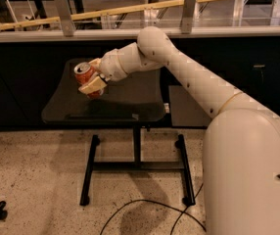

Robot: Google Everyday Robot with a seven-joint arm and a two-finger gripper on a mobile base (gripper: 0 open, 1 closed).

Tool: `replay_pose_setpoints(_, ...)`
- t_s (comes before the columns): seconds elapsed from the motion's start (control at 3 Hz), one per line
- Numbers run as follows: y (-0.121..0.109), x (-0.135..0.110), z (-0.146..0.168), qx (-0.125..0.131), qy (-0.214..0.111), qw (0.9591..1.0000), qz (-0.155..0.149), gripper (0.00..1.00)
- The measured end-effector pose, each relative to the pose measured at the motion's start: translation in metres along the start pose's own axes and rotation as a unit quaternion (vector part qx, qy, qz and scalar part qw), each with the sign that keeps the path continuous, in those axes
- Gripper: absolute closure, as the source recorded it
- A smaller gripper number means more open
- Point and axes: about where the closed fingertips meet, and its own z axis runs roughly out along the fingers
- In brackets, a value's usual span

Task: Pick redbull can from middle drawer and place on counter

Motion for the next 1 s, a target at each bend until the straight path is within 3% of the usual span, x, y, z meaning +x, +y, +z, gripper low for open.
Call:
replay_pose_setpoints(0.33, -0.0001, 0.0025, -0.0038, 0.011, 0.001, 0.9999, 0.007, 0.83)
replay_pose_setpoints(0.67, -0.0001, 0.0026, -0.0040, 0.011, 0.002, 0.9999, 0.008, 0.86)
replay_pose_setpoints(1.0, 0.0000, 0.0026, -0.0038, 0.011, 0.002, 0.9999, 0.008, 1.00)
